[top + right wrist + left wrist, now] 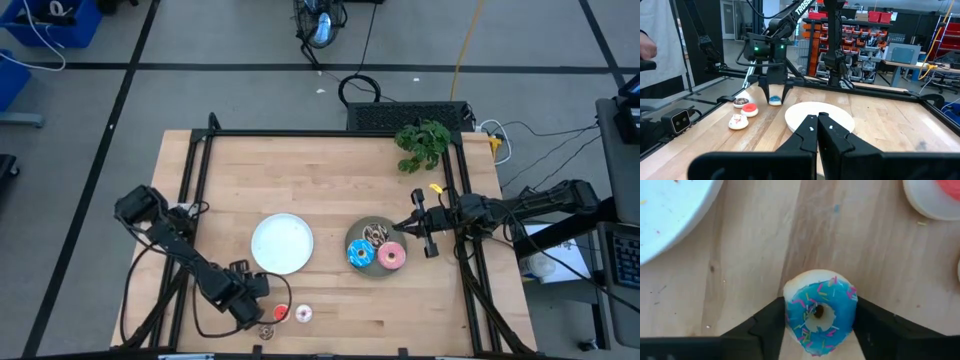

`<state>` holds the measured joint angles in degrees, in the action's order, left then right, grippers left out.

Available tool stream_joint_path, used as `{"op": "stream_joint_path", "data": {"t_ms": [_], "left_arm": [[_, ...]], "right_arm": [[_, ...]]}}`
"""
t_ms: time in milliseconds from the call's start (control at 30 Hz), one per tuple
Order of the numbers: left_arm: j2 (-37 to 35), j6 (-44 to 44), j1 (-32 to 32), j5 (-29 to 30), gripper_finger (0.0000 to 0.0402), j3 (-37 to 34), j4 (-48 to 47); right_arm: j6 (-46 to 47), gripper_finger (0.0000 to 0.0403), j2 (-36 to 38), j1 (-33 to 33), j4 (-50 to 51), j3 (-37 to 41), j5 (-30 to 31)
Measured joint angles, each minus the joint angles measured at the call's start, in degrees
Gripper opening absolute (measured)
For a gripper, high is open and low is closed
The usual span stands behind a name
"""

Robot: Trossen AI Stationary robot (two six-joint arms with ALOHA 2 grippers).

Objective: Pick & Place donuts
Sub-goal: Put the small blue donut on the white plate

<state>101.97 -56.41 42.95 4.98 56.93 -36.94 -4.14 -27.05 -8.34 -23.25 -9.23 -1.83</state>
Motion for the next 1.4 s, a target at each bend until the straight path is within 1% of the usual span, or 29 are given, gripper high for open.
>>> {"op": "stream_joint_path", "data": {"t_ms": [200,267,433,567,700,933,1033,1133,1233,1400], "left_arm": [[-0.92,0.57,-1.98,-2.44,0.0162,-0.17,-0.71],[-1.82,0.60,-2.72,-3.25,0.0151,-0.32,-0.63],[-5.98,1.86,-4.02,-2.48,0.0133,-0.23,-0.61],[-9.75,2.47,-4.81,-2.32,0.0132,-0.24,-1.43],[-14.31,3.72,-5.61,-1.12,0.0132,-0.23,-4.42],[-23.72,4.22,-8.05,2.98,0.0131,-0.16,-7.76],[-26.68,3.80,-9.21,5.80,0.0131,-0.11,-8.44],[-28.25,3.75,-10.96,7.83,0.0131,-0.11,-8.66],[-28.48,5.24,-13.88,8.00,0.0131,-0.09,-8.82],[-28.18,8.34,-21.69,4.12,0.0131,-0.09,-9.24]], "right_arm": [[0.02,0.0000,0.00,-0.02,-0.02,0.00,0.01],[0.00,0.0000,0.00,0.00,0.01,0.00,0.00],[0.00,0.0000,-0.02,-0.02,0.03,0.00,0.01],[0.02,0.0000,-0.02,0.00,0.25,0.02,0.02],[-0.03,0.0000,-0.02,0.00,0.35,0.02,0.02],[-0.15,0.0000,-0.02,0.00,0.40,0.02,0.02],[-0.16,0.0000,-0.02,0.00,0.62,0.02,0.09],[-0.47,0.0000,-0.02,0.00,1.18,0.02,0.11],[-0.92,0.0000,-0.02,0.00,1.40,0.02,0.13],[-1.03,0.0000,-0.02,0.00,1.40,0.02,0.15]]}}
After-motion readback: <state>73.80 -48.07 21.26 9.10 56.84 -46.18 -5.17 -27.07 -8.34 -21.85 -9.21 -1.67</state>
